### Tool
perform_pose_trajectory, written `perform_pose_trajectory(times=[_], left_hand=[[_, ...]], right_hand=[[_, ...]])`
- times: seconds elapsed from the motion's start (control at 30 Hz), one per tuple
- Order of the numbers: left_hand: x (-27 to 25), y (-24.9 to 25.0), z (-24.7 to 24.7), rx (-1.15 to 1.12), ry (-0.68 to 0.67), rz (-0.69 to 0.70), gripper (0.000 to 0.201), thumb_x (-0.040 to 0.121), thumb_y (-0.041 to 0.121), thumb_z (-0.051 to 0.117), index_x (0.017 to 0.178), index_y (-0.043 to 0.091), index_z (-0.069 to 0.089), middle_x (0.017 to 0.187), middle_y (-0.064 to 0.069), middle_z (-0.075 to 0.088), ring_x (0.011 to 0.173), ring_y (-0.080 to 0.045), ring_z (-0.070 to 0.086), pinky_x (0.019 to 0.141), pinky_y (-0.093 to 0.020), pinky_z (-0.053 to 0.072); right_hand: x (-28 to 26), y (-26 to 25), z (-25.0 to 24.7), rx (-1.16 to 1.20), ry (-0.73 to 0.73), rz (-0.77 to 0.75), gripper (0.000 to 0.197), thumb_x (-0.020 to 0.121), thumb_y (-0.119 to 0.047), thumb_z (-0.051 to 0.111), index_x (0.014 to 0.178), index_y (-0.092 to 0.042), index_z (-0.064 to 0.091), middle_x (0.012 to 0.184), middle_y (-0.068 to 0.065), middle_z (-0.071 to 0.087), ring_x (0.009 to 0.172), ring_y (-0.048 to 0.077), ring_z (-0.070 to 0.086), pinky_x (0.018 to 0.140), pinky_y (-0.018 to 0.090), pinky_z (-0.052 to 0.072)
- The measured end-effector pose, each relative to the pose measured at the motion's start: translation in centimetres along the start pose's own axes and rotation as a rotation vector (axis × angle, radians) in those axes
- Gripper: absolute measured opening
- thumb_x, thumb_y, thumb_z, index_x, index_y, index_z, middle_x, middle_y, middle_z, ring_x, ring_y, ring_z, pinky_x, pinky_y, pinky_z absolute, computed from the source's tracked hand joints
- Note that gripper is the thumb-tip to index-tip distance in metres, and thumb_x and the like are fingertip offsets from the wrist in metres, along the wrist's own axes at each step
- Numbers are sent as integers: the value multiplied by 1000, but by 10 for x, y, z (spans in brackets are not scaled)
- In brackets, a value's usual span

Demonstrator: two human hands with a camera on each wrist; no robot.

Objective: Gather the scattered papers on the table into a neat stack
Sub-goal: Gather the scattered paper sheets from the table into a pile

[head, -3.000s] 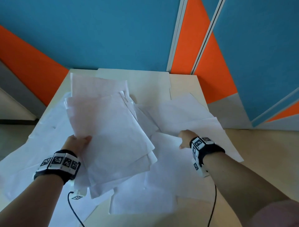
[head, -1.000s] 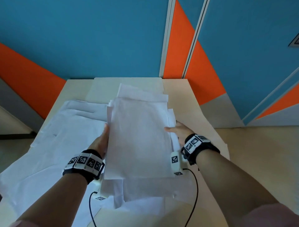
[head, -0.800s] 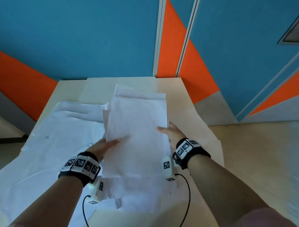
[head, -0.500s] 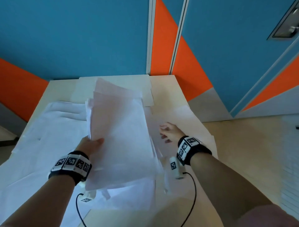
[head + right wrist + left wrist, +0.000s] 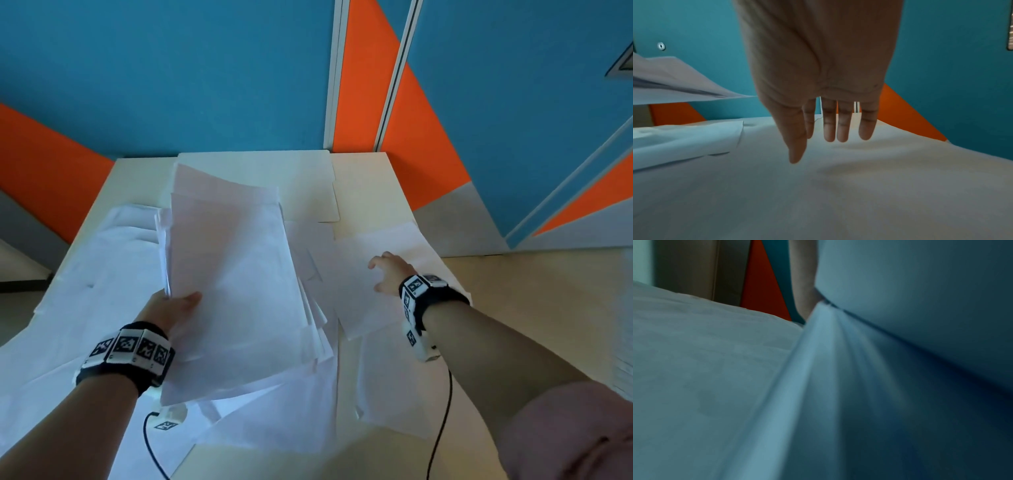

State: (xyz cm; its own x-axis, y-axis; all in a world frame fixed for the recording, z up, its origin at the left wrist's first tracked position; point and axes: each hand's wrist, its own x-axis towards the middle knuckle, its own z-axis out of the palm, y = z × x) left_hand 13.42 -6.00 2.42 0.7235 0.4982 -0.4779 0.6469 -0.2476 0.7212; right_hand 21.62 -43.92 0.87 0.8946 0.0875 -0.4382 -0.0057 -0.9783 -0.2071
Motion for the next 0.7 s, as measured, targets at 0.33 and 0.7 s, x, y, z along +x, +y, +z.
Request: perform_pose_trajectory(times=[0.33,0.7], left_hand=[[11,10,1,-92,-33,3,34,87,7,61,115,-12,55,87,-15,60,80,-26,54,79,-34,42],[26,3,-3,-123,-18,-35,35,87,8,61,117,-10,54,96,-19,58,87,-29,55,80,-35,42]], right_hand=[[63,-28,-27,-300,-66,-50,83,79,-1,64,148,-22,23,152,5,27,140,30,25,108,43,31],[78,-41,-29,-471,-151,-23,86,56,-38,85,127,-20,41,128,4,41,125,27,36,100,46,33]])
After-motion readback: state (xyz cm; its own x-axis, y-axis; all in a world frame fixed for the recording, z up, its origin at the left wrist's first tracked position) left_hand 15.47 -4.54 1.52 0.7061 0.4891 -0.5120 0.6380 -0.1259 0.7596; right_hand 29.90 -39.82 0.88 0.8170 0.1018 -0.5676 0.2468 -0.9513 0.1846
